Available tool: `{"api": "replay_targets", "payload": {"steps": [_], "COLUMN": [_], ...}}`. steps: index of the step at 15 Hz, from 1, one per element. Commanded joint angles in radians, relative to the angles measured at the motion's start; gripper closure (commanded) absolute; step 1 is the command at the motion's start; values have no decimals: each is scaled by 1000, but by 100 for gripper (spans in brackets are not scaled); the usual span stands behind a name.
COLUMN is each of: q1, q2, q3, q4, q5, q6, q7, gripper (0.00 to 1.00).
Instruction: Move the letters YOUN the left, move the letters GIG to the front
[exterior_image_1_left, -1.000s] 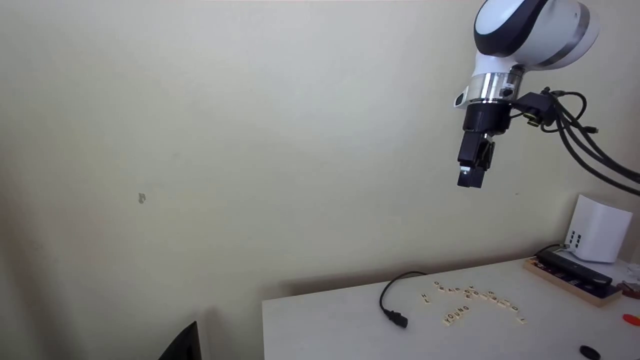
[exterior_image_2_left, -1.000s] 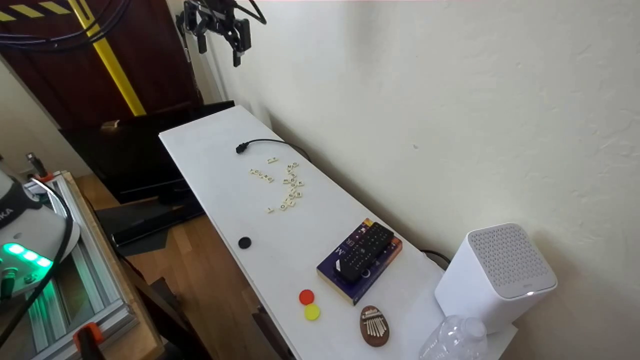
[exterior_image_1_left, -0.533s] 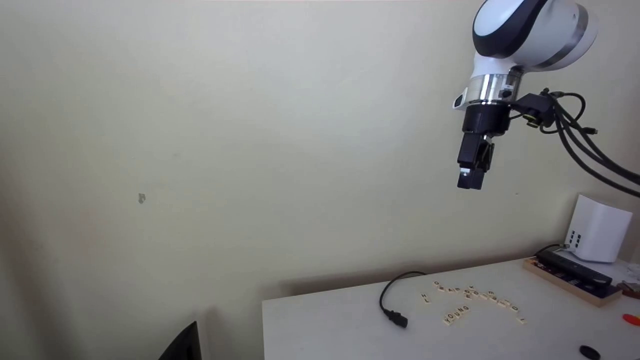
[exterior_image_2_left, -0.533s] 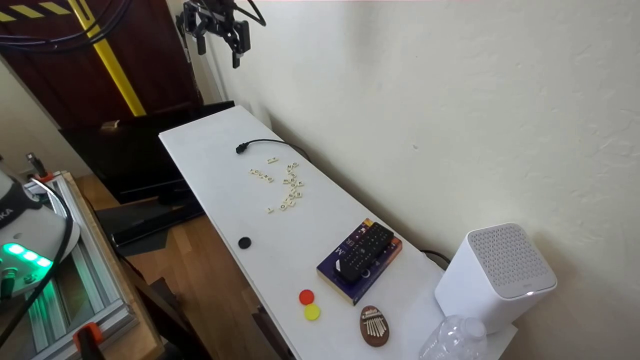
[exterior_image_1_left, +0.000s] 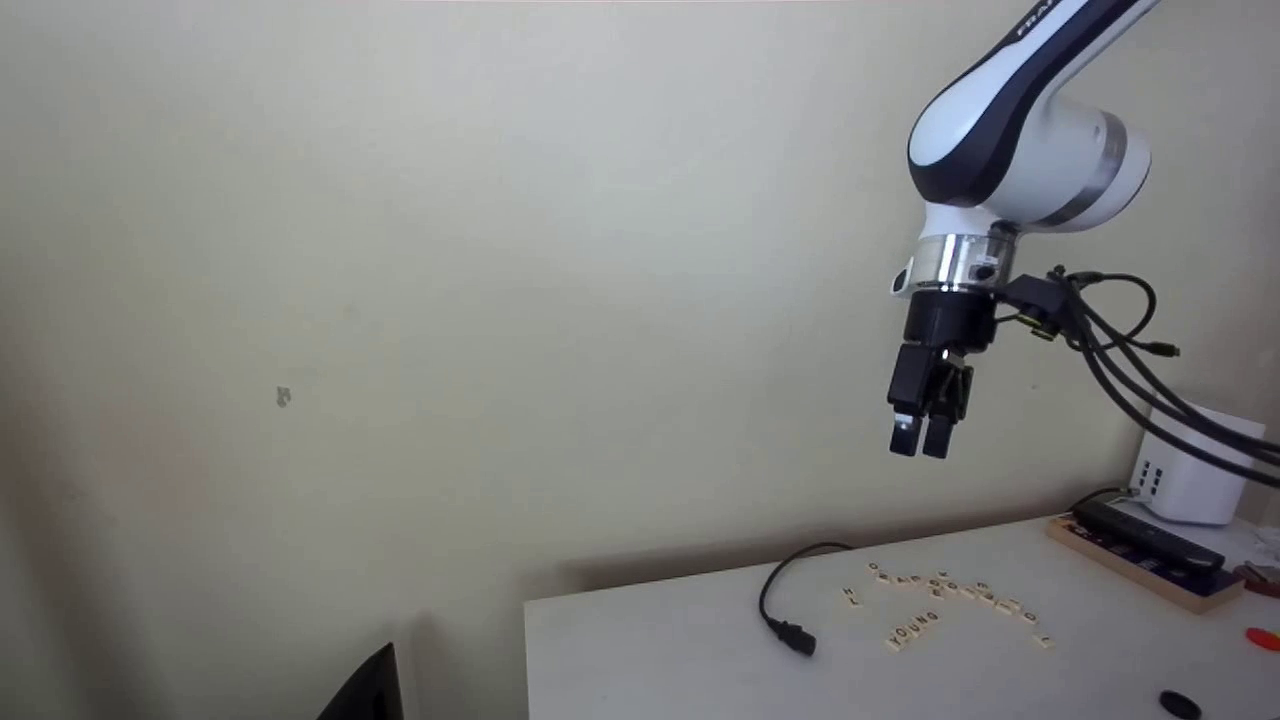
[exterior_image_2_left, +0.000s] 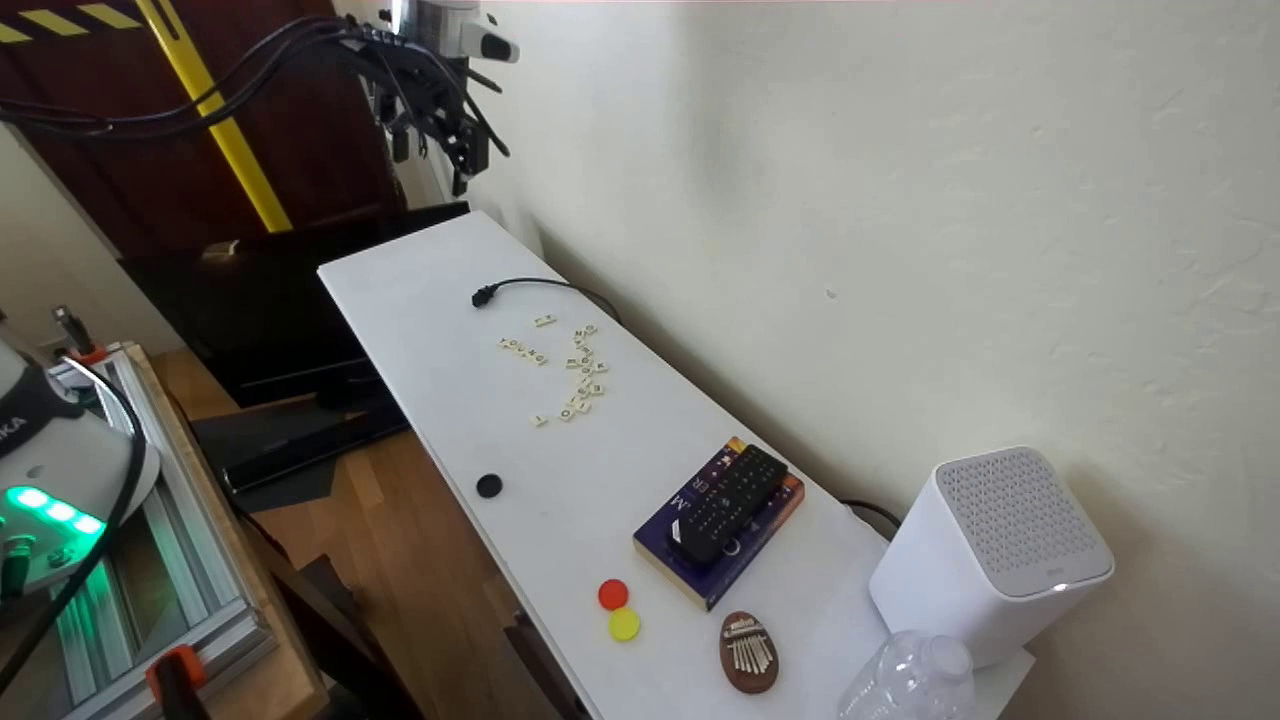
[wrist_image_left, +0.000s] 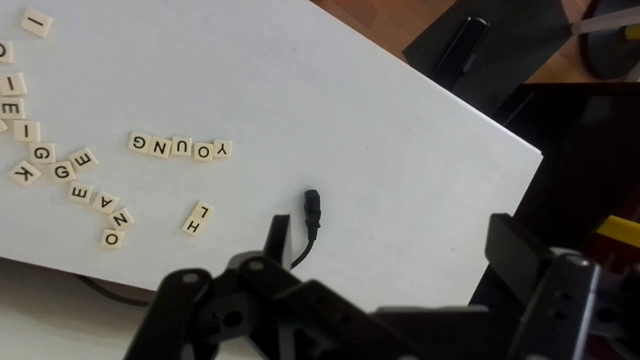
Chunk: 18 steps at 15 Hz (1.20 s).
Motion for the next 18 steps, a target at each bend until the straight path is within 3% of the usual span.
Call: {"api": "replay_targets", "payload": {"steps": [1,7,18], "q1": [-38,-77,-155], "q2": [41,114,319], "q3": [36,76,138], "q4": [-59,-101,22], "q5": [90,97,31], "q6": [126,303,321], "q7": [-38,-66,-101], "gripper": [0,0,0]}}
